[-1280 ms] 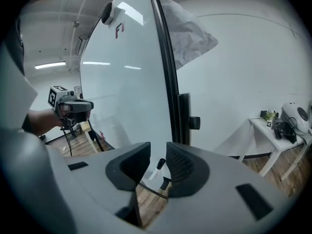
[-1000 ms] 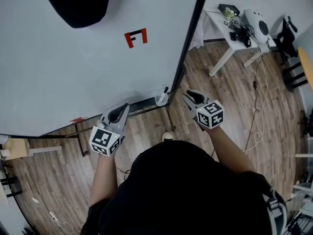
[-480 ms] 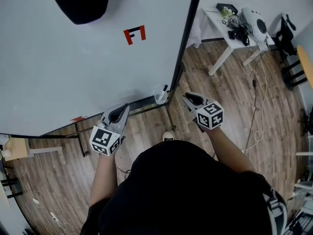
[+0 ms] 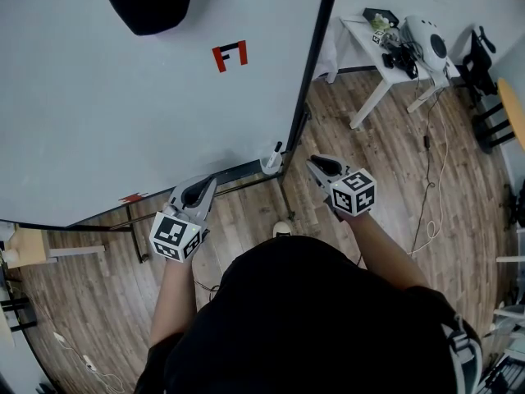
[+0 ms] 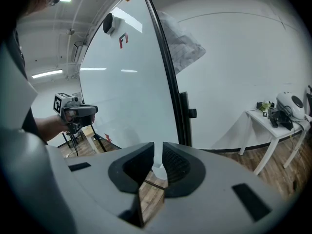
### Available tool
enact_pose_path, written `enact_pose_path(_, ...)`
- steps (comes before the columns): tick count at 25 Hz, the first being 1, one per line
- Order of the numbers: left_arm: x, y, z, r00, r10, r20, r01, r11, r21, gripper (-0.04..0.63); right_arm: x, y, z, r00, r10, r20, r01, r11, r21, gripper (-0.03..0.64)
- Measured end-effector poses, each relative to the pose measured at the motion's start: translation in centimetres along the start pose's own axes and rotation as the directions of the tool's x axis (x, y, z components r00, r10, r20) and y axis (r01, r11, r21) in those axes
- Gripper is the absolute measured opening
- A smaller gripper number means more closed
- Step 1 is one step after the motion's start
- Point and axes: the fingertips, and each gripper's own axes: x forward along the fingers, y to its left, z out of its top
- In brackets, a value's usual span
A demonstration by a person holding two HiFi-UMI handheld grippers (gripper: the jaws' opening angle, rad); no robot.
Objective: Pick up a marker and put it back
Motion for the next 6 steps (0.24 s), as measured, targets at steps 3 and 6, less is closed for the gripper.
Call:
enact_pose_path(3,-0.2,0.0,-0.16,1.0,-0.001,-0.002,0.001,1.0,0.0,0.012,-0.05,0.14,-0.14,1.0,-0.001,0.0,0.001,1.0,0.003,0.046)
enact_pose_path(6,-0.43,-0.03,-0.32,1.0,0.002,-0.001,-0.002,1.0,-0.004,0.012,-0.17,0.28,-0.39,1.0,-0.002,-0.002,0.002,1.0,0.006,0.044)
